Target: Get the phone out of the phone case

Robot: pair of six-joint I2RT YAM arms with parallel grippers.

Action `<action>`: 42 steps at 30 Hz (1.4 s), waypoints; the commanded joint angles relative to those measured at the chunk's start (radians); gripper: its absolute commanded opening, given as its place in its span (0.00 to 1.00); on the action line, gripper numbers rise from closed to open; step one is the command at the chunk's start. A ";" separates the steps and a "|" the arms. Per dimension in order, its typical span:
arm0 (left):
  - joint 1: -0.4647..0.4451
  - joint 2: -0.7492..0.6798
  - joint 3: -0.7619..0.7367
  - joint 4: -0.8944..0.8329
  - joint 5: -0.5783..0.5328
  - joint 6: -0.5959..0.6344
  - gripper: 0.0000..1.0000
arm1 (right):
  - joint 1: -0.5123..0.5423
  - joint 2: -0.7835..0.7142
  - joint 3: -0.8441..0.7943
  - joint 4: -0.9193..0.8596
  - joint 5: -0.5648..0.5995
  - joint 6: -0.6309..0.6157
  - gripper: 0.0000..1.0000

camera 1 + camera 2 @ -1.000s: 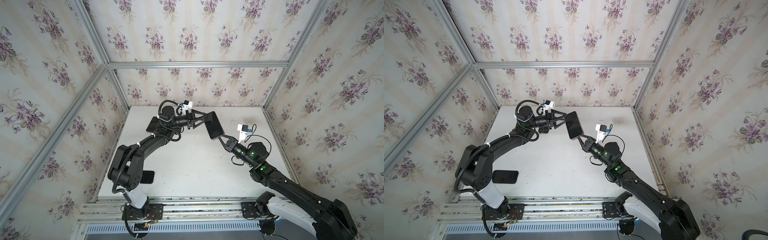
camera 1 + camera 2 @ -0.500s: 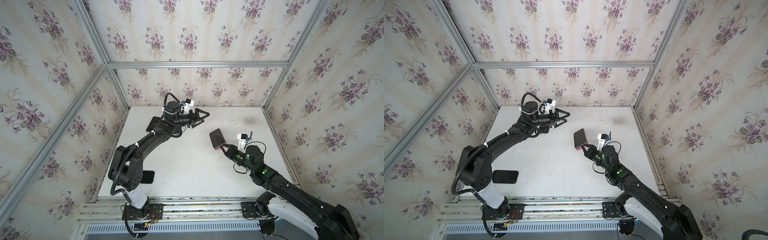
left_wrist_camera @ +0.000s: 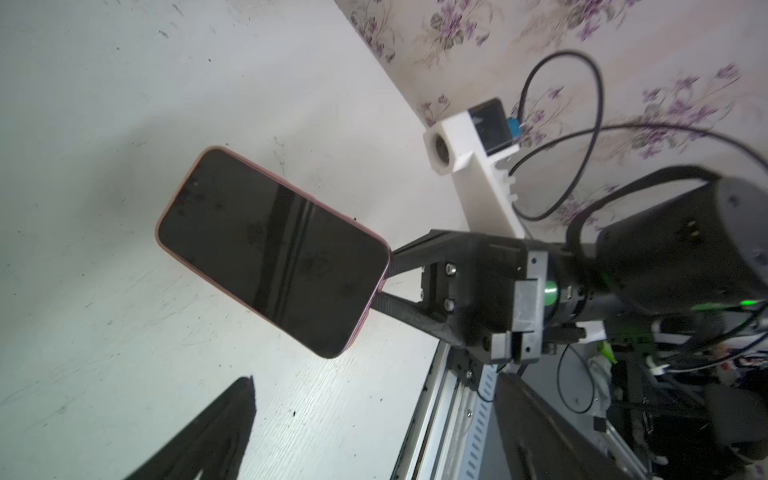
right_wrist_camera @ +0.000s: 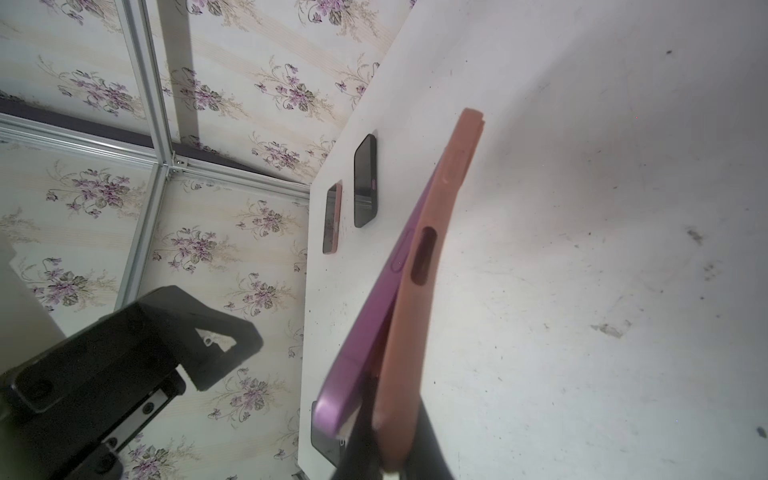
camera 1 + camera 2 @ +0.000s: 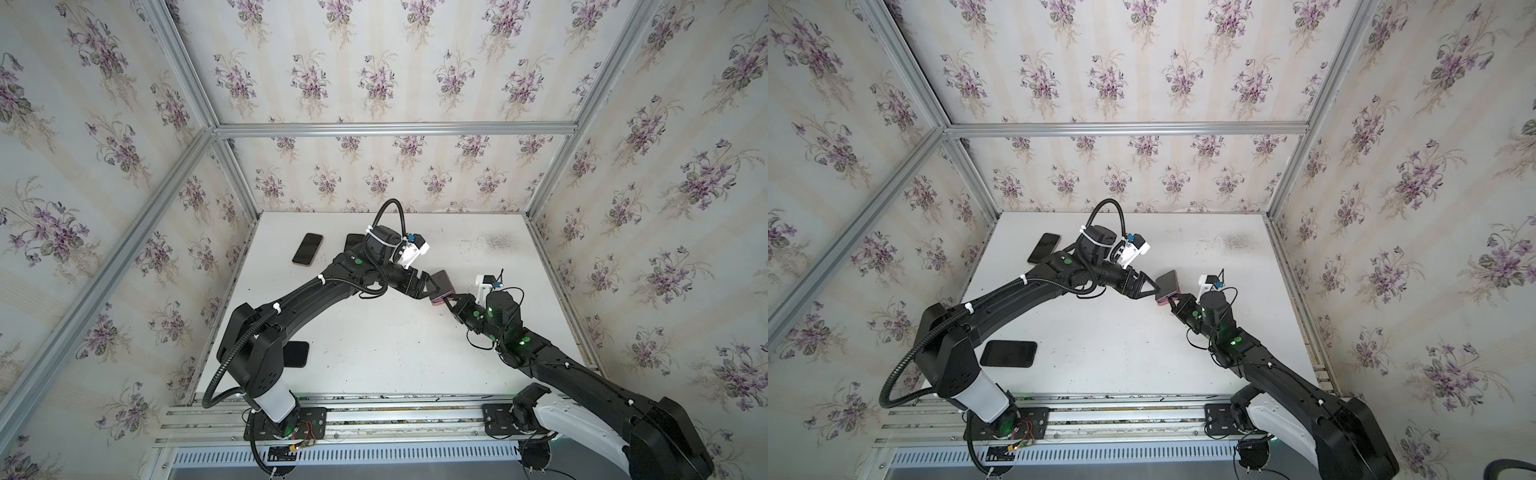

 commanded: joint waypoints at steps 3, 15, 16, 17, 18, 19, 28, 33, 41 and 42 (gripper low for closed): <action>-0.051 0.052 0.049 -0.120 -0.143 0.157 0.88 | -0.002 0.012 0.005 0.085 -0.011 0.015 0.00; -0.093 0.141 0.130 -0.132 -0.284 0.184 0.80 | -0.001 0.013 0.002 0.093 -0.029 0.031 0.00; -0.095 0.146 0.134 -0.132 -0.281 0.186 0.80 | -0.001 0.012 0.002 0.093 -0.029 0.032 0.00; -0.096 0.150 0.138 -0.131 -0.275 0.186 0.80 | -0.001 0.010 0.001 0.093 -0.030 0.034 0.00; -0.099 0.153 0.141 -0.131 -0.273 0.185 0.80 | 0.000 0.008 0.000 0.094 -0.032 0.035 0.00; -0.102 0.156 0.143 -0.131 -0.275 0.188 0.79 | 0.000 0.006 -0.002 0.093 -0.033 0.035 0.00; -0.131 0.198 0.177 -0.132 -0.396 0.189 0.74 | 0.000 -0.010 -0.002 0.080 -0.038 0.043 0.00; -0.142 0.204 0.191 -0.129 -0.489 0.183 0.67 | 0.000 -0.031 -0.002 0.071 -0.040 0.048 0.00; -0.154 0.209 0.205 -0.119 -0.532 0.197 0.52 | 0.000 -0.047 -0.020 0.076 -0.038 0.061 0.00; -0.158 0.209 0.206 -0.116 -0.541 0.200 0.49 | 0.000 -0.048 -0.024 0.080 -0.038 0.065 0.00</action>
